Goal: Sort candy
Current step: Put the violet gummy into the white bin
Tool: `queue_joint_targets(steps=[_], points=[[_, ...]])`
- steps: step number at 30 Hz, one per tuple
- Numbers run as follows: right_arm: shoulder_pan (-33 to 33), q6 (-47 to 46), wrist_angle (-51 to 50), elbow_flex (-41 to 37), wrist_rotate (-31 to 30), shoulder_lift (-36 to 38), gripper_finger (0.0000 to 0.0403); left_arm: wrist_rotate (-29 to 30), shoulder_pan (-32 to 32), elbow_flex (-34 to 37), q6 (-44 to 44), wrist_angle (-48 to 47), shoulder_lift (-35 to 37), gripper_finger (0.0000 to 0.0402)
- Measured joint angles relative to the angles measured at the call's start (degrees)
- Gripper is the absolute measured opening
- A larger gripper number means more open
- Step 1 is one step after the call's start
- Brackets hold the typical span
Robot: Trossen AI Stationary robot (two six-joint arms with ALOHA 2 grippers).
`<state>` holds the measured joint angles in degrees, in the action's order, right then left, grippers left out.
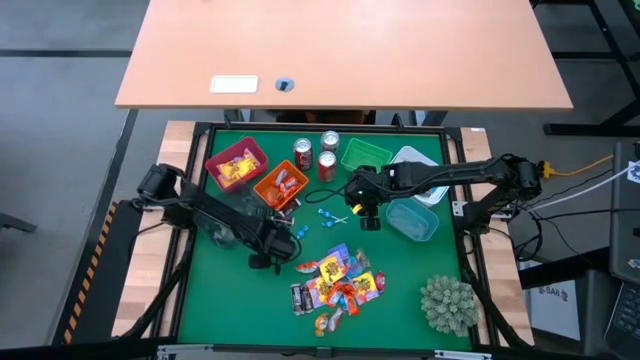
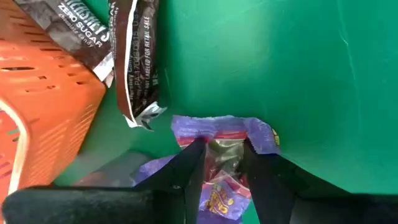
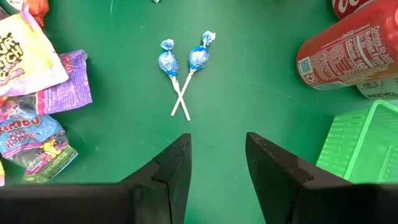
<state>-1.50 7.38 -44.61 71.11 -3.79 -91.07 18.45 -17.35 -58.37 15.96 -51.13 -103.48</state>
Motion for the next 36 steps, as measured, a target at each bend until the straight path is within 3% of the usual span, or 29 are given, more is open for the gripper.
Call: queue_joint_targets(steps=[5,13,23,36], points=[[0.0,0.0,0.01,0.0,0.02,0.0,0.0152,-2.14,1.53,0.04,-1.55,1.82,-0.22,0.0092],[0.02,0.0,-0.01,0.0,0.02,-0.02,0.0152,-2.44,2.14,0.02,-1.1,3.94,-0.24,0.0009],[0.0,0.0,0.06,0.0,1.07,-0.02,0.0152,-4.12,2.19,0.26,1.67,7.17,2.38,0.0],[0.02,-2.59,2.1,0.0,13.34,-0.02,0.0152,-12.9,2.33,0.26,3.74,23.58,5.99,0.0001]])
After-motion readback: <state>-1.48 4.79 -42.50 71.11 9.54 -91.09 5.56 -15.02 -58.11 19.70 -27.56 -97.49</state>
